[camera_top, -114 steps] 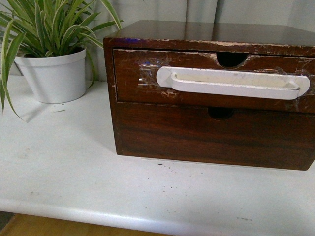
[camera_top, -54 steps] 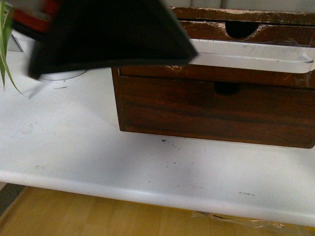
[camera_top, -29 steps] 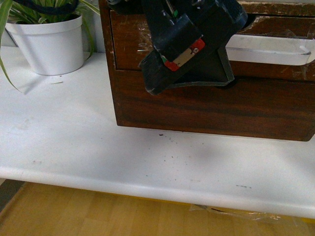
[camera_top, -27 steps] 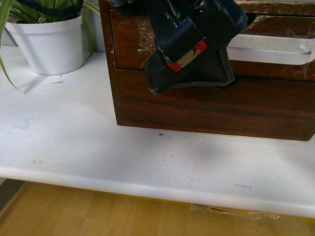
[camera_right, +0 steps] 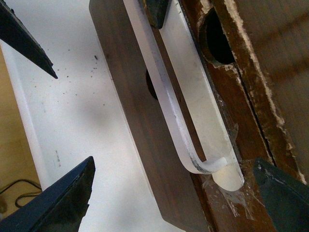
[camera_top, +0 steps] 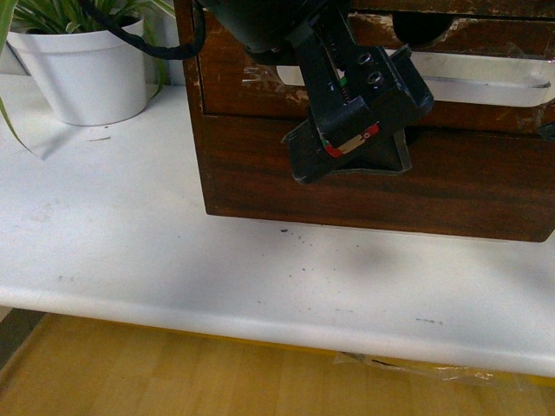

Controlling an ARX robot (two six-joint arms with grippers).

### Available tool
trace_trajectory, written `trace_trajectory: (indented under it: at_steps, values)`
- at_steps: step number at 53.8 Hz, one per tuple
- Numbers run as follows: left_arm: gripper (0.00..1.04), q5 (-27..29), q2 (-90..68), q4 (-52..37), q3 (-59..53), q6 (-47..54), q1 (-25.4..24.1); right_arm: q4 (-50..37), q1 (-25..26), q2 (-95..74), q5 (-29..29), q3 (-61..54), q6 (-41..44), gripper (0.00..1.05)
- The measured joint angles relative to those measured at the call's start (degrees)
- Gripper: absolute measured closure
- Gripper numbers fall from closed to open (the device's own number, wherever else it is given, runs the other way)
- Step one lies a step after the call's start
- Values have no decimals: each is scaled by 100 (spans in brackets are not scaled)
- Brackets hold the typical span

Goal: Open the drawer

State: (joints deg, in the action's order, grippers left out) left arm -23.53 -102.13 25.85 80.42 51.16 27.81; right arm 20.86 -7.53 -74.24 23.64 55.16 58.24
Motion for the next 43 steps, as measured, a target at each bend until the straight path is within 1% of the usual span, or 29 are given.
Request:
trace_trajectory:
  at_steps: [15, 33, 43]
  values:
    - [7, -31, -28, 42, 24, 138, -39, -199, -223, -468, -129, 74, 57, 9]
    - [7, -240, -24, 22, -42, 264, -166, -284, -417, -859, -271, 201, 50, 9]
    - [7, -308, 7, -50, -138, 352, -216, -195, -474, -997, -201, 212, 0, 9]
